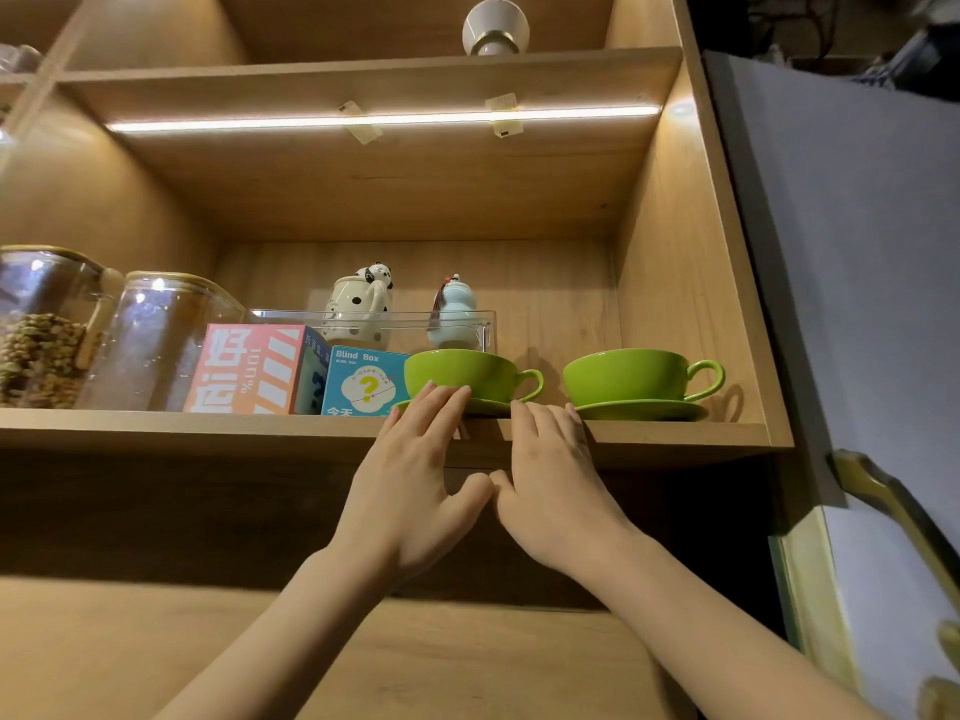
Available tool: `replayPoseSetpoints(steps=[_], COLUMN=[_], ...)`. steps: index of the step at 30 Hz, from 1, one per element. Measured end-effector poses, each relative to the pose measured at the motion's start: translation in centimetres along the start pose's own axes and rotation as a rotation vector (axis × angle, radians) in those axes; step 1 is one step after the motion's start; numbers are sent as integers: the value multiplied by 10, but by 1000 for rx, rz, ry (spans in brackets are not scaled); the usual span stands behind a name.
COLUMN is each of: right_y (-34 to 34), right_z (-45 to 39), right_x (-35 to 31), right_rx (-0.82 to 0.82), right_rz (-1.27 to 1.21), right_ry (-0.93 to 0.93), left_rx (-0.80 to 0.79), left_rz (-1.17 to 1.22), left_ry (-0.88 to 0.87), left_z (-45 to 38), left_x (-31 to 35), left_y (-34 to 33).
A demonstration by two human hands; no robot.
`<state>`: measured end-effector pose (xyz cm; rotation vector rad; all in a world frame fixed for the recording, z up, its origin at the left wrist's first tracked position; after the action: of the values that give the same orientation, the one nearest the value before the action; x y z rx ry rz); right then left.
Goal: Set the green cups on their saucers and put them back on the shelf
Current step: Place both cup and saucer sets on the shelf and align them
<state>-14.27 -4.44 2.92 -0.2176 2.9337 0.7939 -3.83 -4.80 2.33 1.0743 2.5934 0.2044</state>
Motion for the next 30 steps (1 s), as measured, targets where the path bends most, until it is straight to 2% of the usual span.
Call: replayPoseSetpoints(steps=[6,11,15,17,20,22,25,30], right_y=[-1,-3,14,37,64,66,62,58], right_z=[-3,-4,4,13,21,22,23,26], right_x=[-1,2,5,15,45,64,81,91], right_rx=[-1,2,-124,-48,229,281,244,88], right_rz=[-111,-90,-166,-184,33,196,341,315], right_ry=[-37,-16,65,119,145,100,51,91], left_rx=[-20,-35,-11,8,34,-63,-283,-312], left_rz=[7,-90,-211,-267,-115,8,-14,-56], left_ry=[-23,-29,-51,-111,-169,-190,-188,-61], left_z=[2,4,1,-5,-17,-27,-39,-50], left_x=[-3,-4,2,16,45,62,71,72], left_y=[-8,-15,-7,-3,-7,-21,-52,-67])
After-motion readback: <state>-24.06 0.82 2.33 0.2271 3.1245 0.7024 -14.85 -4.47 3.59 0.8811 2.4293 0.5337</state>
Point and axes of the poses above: each hand's wrist, its own z-axis away from the middle knuckle, its own y-axis out of the back of the hand, x = y × z, the point moved 7 cm from there along -z, towards the middle knuckle, and after that the axes turned 14 degrees about -y, right-handed, at the moved point
